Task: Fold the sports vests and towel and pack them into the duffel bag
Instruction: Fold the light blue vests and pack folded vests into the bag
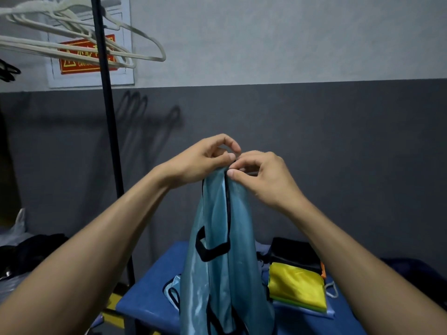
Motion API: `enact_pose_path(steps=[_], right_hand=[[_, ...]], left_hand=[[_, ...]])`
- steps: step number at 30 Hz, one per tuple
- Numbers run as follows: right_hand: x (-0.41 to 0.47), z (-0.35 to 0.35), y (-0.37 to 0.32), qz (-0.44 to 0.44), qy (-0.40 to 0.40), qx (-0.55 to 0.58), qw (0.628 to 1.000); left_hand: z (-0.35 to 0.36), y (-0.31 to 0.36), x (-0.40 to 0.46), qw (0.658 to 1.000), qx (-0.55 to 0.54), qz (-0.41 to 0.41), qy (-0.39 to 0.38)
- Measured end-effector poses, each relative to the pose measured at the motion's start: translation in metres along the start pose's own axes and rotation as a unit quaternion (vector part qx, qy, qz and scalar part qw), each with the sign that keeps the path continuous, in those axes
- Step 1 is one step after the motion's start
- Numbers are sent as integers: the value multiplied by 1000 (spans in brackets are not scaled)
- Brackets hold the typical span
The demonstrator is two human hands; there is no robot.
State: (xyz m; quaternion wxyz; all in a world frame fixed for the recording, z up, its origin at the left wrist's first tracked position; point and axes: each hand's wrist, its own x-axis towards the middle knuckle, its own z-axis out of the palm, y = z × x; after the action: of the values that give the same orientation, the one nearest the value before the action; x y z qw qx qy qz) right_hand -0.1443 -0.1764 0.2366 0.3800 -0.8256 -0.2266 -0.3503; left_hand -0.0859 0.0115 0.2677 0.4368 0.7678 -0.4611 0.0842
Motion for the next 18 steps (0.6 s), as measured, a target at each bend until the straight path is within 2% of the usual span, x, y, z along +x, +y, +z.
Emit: enact_pose_path(steps=[3, 6, 10, 12, 16, 18], right_hand=[[4, 0, 1, 26, -29, 13, 999], [9, -3, 6, 60, -25, 78, 995], [15, -8, 4, 108, -32, 147, 983], [18, -9, 1, 109, -39, 134, 984], [26, -15, -4, 105, -53, 136, 984], [28, -21, -11, 94, -79, 130, 984]], left_hand=[[-5, -2, -5, 1000, 6, 8, -26], [-9, 0, -12, 1000, 26, 1, -5], [-6, -1, -14, 975, 203, 18, 84], [-2, 4, -16, 966, 237, 13, 102], [0, 18, -21, 991, 125, -24, 46], [2, 20, -23, 993, 105, -25, 41]])
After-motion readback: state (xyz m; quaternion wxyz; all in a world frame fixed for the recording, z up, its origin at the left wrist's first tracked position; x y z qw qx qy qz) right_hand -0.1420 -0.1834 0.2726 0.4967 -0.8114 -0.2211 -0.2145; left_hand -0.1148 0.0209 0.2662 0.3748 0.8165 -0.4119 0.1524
